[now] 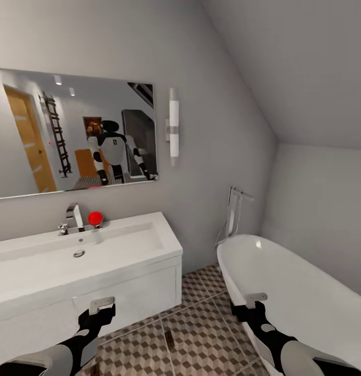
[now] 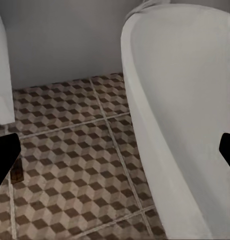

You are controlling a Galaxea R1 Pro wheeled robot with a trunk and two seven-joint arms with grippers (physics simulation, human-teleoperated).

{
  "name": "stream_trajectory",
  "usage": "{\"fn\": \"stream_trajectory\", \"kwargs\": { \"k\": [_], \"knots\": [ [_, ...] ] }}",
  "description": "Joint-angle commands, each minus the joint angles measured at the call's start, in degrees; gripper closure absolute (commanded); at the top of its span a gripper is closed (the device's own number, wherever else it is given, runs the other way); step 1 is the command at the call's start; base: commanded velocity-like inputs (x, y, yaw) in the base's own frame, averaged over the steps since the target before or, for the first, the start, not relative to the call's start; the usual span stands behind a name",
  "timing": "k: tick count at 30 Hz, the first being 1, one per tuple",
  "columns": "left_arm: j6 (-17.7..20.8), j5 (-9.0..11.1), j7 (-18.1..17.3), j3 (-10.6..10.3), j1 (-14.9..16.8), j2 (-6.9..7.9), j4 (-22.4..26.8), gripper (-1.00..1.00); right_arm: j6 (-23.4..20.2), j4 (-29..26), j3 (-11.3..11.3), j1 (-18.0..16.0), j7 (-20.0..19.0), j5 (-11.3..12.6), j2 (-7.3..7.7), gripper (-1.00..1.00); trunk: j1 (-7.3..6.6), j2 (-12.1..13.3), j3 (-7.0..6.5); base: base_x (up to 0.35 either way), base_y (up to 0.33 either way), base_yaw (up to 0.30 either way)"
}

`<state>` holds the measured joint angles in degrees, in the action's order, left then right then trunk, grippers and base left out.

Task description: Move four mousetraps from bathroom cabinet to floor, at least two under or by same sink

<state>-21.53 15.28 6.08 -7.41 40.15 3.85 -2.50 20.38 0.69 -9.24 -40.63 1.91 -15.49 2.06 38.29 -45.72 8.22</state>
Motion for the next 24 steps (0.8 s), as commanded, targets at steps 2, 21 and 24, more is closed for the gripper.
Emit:
{"fn": "stream_trajectory", "kwargs": {
  "k": [2,21,24],
  "knots": [
    [-0.4,0.4,0.1,-0.5,0.1,-0.02,-0.2,-1.00,0.2,0.1,-0.4,-0.1,0.2,-0.6,-0.01,-1.00,-0.43,0.7,-0.27,0.000,0.000,-0.274],
    [-0.4,0.4,0.1,-0.5,0.1,-0.08,-0.2,-1.00,0.2,0.1,-0.4,-0.1,0.2,-0.6,-0.04,-1.00,-4.60,8.4,-3.68,0.000,0.000,-0.274],
    [-0.4,0.4,0.1,-0.5,0.1,-0.08,-0.2,-1.00,0.2,0.1,-0.4,-0.1,0.2,-0.6,-0.04,-1.00,-5.26,9.6,-4.22,0.000,0.000,-0.275]
  ]
}}
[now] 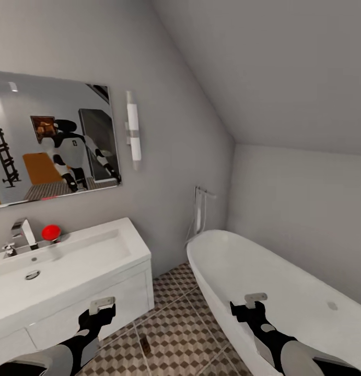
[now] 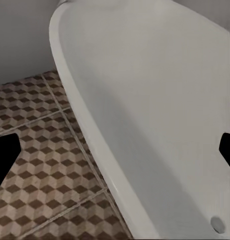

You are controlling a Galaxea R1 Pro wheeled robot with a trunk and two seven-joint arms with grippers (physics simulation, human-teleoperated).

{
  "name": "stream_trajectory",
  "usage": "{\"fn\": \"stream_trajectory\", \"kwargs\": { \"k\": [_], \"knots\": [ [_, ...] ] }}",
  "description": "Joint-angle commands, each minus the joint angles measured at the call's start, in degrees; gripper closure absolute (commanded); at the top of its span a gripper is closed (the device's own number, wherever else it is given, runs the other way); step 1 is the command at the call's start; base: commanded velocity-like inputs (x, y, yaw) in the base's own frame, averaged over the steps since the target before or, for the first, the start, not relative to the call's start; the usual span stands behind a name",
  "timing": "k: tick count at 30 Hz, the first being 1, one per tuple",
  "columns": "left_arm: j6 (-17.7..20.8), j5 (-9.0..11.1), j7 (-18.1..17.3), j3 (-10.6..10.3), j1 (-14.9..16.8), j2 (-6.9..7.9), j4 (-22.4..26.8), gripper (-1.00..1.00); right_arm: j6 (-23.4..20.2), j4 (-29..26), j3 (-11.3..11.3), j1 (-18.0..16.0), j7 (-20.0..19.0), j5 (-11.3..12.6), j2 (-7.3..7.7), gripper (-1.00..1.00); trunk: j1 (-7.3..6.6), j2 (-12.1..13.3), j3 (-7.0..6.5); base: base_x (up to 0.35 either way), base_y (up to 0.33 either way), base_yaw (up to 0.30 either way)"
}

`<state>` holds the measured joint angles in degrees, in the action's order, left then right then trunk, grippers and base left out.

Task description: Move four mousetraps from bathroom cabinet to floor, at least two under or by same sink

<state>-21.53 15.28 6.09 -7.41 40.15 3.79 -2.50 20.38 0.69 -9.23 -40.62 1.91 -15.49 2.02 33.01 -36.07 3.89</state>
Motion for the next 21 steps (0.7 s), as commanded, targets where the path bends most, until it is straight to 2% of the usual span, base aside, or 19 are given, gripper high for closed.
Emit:
{"fn": "stream_trajectory", "kwargs": {
  "k": [1,21],
  "knots": [
    [-0.4,0.4,0.1,-0.5,0.1,-0.01,-0.2,-1.00,0.2,0.1,-0.4,-0.1,0.2,-0.6,0.00,-1.00,-0.20,0.3,-0.08,0.000,0.000,-0.275],
    [-0.4,0.4,0.1,-0.5,0.1,-0.08,-0.2,-1.00,0.2,0.1,-0.3,-0.1,0.2,-0.6,0.03,-1.00,-4.59,8.3,-3.67,0.000,0.000,-0.275]
  ]
}}
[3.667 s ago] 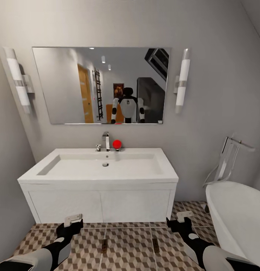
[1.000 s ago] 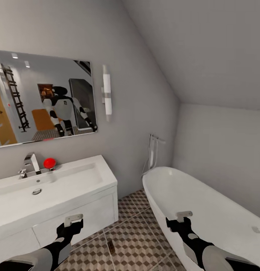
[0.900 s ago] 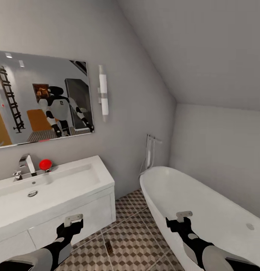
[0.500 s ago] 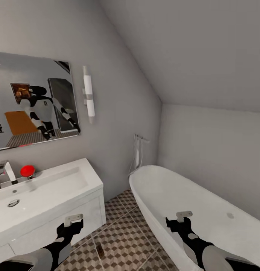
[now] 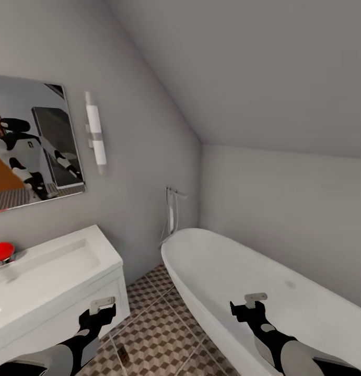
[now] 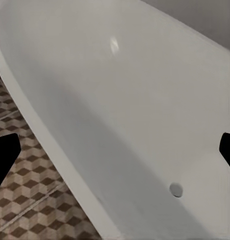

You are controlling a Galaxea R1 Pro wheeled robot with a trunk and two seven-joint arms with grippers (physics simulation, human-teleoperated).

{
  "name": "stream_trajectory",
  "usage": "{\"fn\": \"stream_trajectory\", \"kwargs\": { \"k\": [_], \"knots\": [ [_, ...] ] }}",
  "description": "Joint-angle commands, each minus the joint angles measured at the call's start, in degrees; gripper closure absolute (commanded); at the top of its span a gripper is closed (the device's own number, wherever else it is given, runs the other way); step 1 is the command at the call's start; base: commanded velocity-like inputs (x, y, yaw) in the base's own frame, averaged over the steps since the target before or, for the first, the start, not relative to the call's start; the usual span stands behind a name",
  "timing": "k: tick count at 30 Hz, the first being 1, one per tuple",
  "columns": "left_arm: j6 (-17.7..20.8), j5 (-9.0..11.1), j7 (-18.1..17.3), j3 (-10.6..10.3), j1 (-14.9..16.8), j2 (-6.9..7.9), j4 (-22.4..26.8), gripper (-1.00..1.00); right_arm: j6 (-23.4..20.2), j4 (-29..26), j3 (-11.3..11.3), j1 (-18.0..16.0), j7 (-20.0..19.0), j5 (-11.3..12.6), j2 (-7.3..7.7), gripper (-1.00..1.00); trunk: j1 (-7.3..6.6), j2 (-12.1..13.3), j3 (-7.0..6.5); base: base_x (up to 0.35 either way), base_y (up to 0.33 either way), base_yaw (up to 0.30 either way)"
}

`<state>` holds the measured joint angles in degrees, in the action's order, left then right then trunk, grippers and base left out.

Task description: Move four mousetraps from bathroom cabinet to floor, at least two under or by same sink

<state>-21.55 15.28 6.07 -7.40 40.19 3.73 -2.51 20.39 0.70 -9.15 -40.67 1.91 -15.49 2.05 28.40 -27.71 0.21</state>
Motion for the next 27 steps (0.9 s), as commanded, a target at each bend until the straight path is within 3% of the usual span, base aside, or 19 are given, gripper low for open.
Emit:
{"fn": "stream_trajectory", "kwargs": {
  "k": [1,12,27],
  "knots": [
    [-0.3,0.4,0.1,-0.5,0.1,-0.02,-0.2,-1.00,0.2,0.1,-0.4,0.0,0.2,-0.6,-0.01,-1.00,-0.20,0.4,-0.16,0.000,0.000,-0.274],
    [-0.3,0.4,0.1,-0.5,0.1,-0.03,-0.2,-1.00,0.2,0.1,-0.4,0.0,0.2,-0.6,-0.03,-1.00,-2.62,4.8,-2.14,0.000,0.000,-0.274],
    [-0.3,0.4,0.1,-0.5,0.1,-0.03,-0.2,-1.00,0.2,0.1,-0.4,0.0,0.2,-0.6,-0.03,-1.00,-2.62,4.8,-2.14,0.000,0.000,-0.274]
  ]
}}
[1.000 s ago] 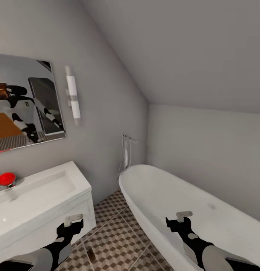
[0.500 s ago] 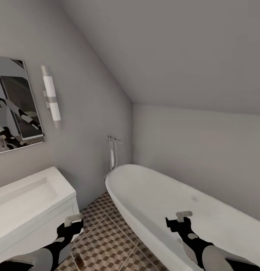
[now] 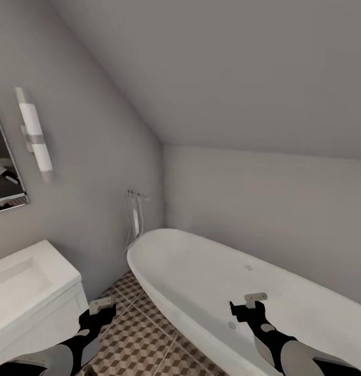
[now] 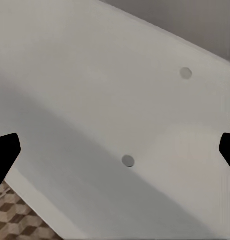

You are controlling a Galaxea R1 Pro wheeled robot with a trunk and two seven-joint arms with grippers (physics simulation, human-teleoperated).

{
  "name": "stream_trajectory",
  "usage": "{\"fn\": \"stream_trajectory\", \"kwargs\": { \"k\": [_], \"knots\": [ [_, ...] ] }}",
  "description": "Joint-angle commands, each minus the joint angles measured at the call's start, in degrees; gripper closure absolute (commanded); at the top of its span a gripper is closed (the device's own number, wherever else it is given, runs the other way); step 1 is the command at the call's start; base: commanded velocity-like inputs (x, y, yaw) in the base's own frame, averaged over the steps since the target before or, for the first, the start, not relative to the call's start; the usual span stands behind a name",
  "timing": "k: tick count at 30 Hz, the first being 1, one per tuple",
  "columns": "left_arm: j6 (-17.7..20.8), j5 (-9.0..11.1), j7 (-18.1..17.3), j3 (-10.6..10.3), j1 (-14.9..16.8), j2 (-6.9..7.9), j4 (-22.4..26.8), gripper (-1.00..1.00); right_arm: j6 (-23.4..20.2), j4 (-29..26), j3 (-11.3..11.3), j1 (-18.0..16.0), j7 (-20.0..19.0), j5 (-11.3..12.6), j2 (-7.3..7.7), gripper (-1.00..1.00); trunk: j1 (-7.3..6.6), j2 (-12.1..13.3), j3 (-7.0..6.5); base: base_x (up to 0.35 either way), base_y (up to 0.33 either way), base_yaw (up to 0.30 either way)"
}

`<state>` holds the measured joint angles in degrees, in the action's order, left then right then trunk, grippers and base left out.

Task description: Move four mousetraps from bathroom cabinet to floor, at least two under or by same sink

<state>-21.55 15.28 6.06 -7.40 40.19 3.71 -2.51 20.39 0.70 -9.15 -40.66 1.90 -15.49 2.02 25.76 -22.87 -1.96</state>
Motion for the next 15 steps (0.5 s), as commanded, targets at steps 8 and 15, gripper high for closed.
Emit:
{"fn": "stream_trajectory", "kwargs": {
  "k": [8,15],
  "knots": [
    [-0.3,0.4,0.1,-0.5,0.1,-0.01,-0.2,-1.00,0.2,0.1,-0.4,0.0,0.2,-0.6,-0.02,-1.00,0.02,0.0,0.03,0.000,0.000,-0.274],
    [-0.3,0.4,0.1,-0.5,0.1,0.00,-0.2,-1.00,0.2,0.1,-0.4,0.0,0.2,-0.6,-0.06,-1.00,0.02,0.0,0.03,0.000,0.000,-0.274]
  ]
}}
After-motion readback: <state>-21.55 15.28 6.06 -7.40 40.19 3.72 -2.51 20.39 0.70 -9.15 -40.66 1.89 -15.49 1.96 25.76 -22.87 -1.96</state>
